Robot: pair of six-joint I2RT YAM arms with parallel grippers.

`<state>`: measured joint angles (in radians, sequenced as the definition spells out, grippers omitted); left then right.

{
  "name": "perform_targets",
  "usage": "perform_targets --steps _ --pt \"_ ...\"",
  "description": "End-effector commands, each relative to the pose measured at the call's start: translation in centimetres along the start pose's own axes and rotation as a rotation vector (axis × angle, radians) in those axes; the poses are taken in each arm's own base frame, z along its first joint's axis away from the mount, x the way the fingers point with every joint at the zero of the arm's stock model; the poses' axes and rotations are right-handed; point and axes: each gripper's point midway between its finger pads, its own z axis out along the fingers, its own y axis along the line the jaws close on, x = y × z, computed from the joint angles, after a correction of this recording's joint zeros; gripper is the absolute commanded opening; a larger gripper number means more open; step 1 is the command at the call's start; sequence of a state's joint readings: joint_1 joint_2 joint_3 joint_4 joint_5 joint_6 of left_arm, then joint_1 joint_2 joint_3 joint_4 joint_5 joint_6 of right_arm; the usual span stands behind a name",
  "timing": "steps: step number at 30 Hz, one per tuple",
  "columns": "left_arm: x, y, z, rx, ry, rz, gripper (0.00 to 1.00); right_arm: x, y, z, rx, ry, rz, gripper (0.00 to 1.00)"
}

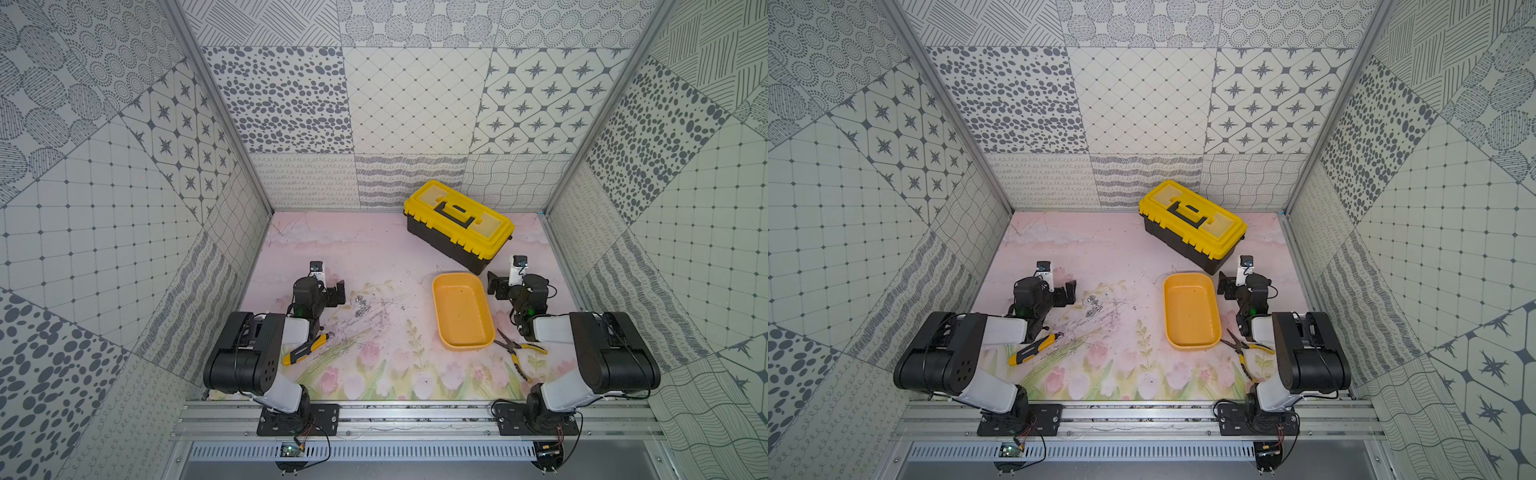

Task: Put the screws on the desktop into the storage box
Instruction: Pick up the screw from the center of the board.

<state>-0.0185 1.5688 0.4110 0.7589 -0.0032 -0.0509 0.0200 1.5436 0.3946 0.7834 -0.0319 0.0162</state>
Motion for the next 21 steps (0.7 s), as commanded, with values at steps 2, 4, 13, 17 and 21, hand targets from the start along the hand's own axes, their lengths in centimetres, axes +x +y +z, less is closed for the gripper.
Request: perform_targets --steps 2,4,13,17,21 --pt "-1.85 -0.62 0.08 0.028 -0.068 0.004 0.99 -1.63 -0.17 0.33 0.009 -0.054 0.008 0.97" --pt "-1.89 -0.6 0.07 0.027 -0.069 0.002 1.0 -1.68 -0.16 0.33 0.009 -0.056 0.008 0.97" --pt "-1.87 -0.57 0.07 0.028 -0.068 0.001 1.0 -1.64 -0.16 0.34 0.01 -0.055 0.007 0.97" --pt "-1.81 -0.49 0.05 0.032 -0.067 -0.004 1.0 -1.66 -0.17 0.33 0.009 -0.055 0.007 0.97" --pt "-1.84 -0.53 0.04 0.035 -0.068 -0.006 1.0 -1.62 -0.15 0.33 0.008 -0.054 0.008 0.97"
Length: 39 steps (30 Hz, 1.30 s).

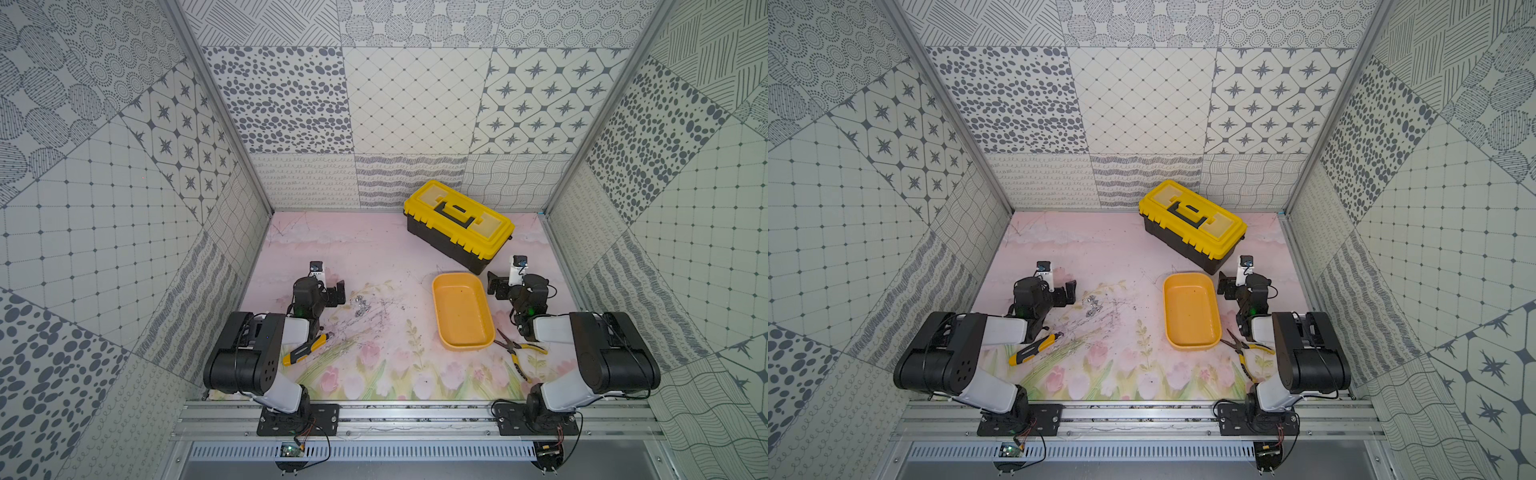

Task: Put the screws on the desktop into the storage box
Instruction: Pick up the screw from the center of the board.

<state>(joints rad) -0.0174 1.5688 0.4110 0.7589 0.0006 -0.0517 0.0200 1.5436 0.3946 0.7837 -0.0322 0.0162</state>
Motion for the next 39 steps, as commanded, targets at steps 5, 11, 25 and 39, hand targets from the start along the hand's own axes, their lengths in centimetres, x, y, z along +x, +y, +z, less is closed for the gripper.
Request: perform_targets --steps 5,11,25,39 --pt "-2.3 -0.2 -0.2 0.007 -0.085 -0.004 0.99 -1.8 -0.2 0.3 0.014 -0.061 0.01 0.97" --pt "-7.3 0.2 -4.4 -0.12 0.019 -0.225 1.0 -8.3 -1.3 -2.7 0.154 -0.021 0.063 0.97" --pt "-2.3 -7.8 -10.6 -0.006 0.755 -0.559 0.7 -8.3 5.7 -11.8 -0.196 0.2 0.418 0.96" --pt "4.6 -8.8 -11.0 -0.165 1.04 -0.273 0.64 2.3 10.7 -11.3 -0.168 0.467 0.147 0.81"
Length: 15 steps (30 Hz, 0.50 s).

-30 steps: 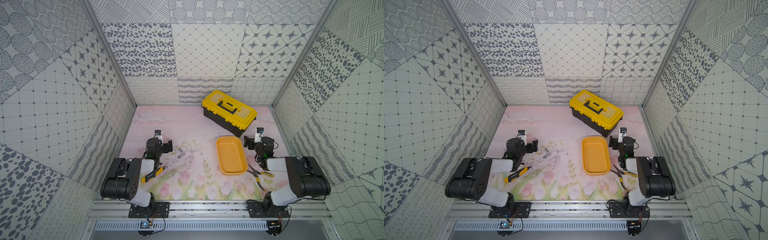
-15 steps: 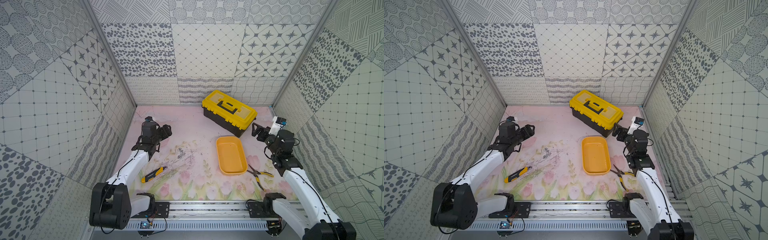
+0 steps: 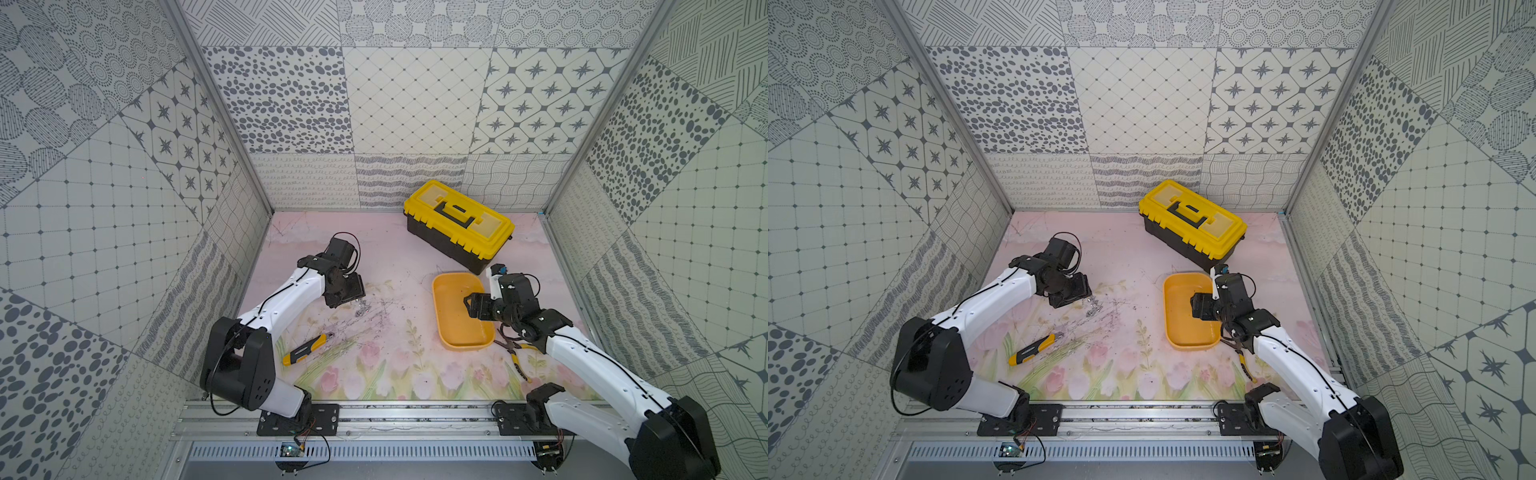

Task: Put the screws on the desktop into the storage box
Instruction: Pick up the screw from the center of the board.

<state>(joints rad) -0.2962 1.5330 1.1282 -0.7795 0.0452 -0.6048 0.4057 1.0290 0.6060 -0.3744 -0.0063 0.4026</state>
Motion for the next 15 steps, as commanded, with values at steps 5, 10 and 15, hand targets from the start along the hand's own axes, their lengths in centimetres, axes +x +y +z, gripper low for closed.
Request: perform_targets --steps 5,10,15 --pt "3.0 2.4 2.3 -0.194 0.194 0.012 0.56 1.4 -1.1 0.4 0.026 -0.035 -0.017 0.8" --pt "1.9 2.1 3.8 -0.214 0.196 0.018 0.51 1.6 -0.8 0.1 -0.006 -0.063 -0.011 0.79" --pt "0.0 1.0 4.9 -0.216 0.191 0.023 0.44 1.4 -0.5 -0.1 -0.031 -0.084 -0.015 0.78"
